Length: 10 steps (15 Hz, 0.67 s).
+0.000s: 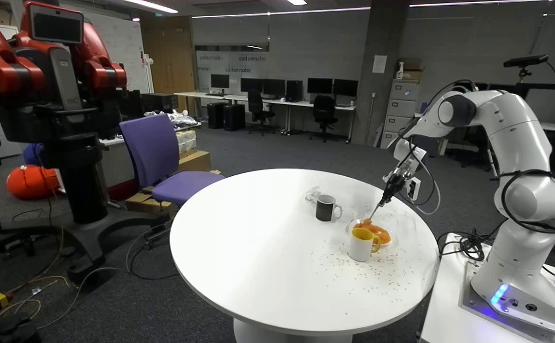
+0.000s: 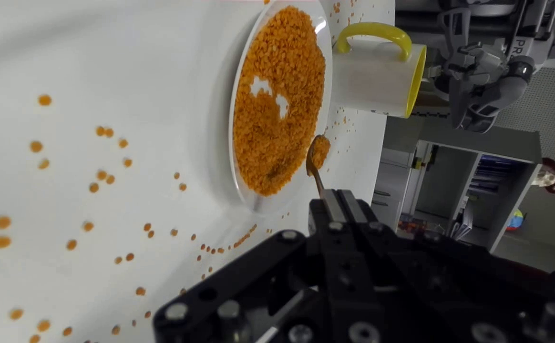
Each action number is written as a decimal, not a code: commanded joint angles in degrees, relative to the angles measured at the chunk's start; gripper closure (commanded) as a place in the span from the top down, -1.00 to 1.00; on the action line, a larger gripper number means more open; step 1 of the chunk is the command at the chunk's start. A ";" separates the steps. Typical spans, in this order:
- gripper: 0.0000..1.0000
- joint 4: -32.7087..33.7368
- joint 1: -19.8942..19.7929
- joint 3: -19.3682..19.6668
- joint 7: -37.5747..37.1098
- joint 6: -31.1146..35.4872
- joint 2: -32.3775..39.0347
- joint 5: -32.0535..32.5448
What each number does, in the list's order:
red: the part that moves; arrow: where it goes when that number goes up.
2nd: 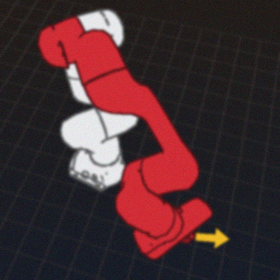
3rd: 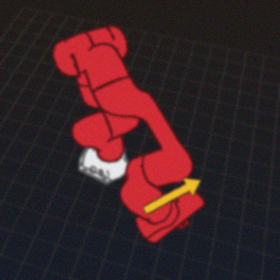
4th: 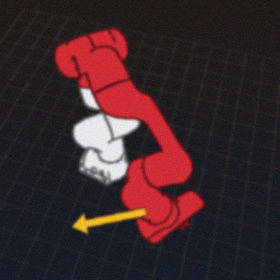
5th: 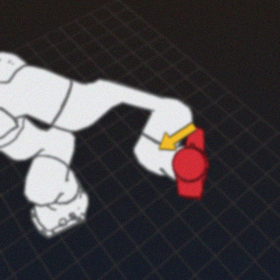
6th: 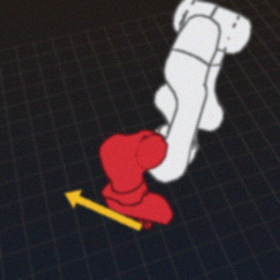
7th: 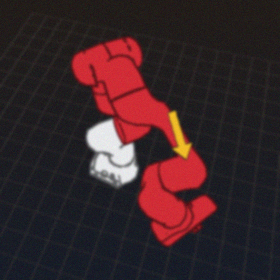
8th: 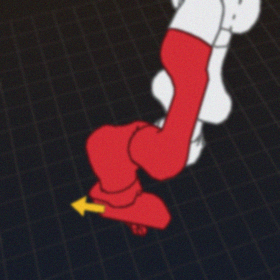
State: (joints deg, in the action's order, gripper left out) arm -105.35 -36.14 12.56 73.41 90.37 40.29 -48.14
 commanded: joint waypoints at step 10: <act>-0.98 6.30 0.17 -1.77 -3.63 -3.07 -1.59 -2.61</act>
State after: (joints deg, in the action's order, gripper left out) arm -100.43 -35.85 11.11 72.22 89.96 39.83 -49.29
